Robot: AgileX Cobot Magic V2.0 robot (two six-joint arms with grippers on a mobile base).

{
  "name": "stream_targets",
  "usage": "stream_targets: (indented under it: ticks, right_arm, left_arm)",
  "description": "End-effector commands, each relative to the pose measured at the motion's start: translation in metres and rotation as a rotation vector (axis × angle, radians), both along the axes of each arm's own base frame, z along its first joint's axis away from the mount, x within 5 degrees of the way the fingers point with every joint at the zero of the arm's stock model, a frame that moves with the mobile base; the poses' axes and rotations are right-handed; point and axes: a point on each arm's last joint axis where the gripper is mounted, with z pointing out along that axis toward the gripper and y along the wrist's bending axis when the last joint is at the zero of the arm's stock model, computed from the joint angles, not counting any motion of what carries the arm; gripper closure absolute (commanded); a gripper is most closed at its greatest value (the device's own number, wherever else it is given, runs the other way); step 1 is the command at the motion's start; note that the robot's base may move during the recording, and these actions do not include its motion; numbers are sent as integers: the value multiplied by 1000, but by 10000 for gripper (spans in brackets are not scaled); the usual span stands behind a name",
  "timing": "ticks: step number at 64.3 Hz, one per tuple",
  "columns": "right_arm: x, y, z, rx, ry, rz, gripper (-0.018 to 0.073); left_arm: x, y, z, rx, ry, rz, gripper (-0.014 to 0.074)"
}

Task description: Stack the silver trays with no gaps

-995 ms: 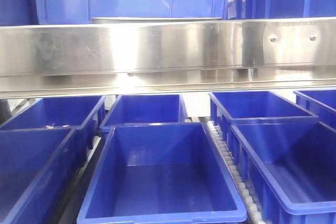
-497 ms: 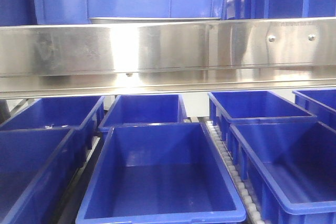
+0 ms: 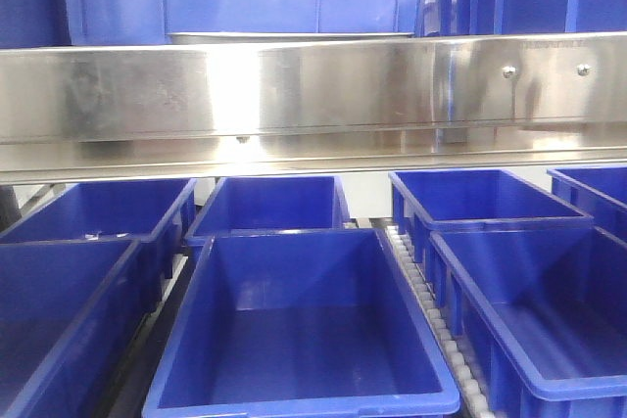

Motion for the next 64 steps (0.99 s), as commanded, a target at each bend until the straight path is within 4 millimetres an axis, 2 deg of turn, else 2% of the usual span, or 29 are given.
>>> stream_targets:
  ticks: [1, 6, 30, 64]
  right_arm:
    - [2, -3, -12, -60, -35, -30, 638]
    - [2, -3, -8, -84, -83, -39, 638]
    - [2, -2, -16, -117, 6, -25, 638]
    - [2, -2, -16, -110, 7, -24, 638]
  left_arm:
    - [-2, 0, 2, -10, -25, -5, 592]
    - [-2, 0, 2, -10, -25, -5, 592]
    - [-2, 0, 2, -10, -27, -6, 592]
    - [-2, 0, 3, -11, -29, -7, 592]
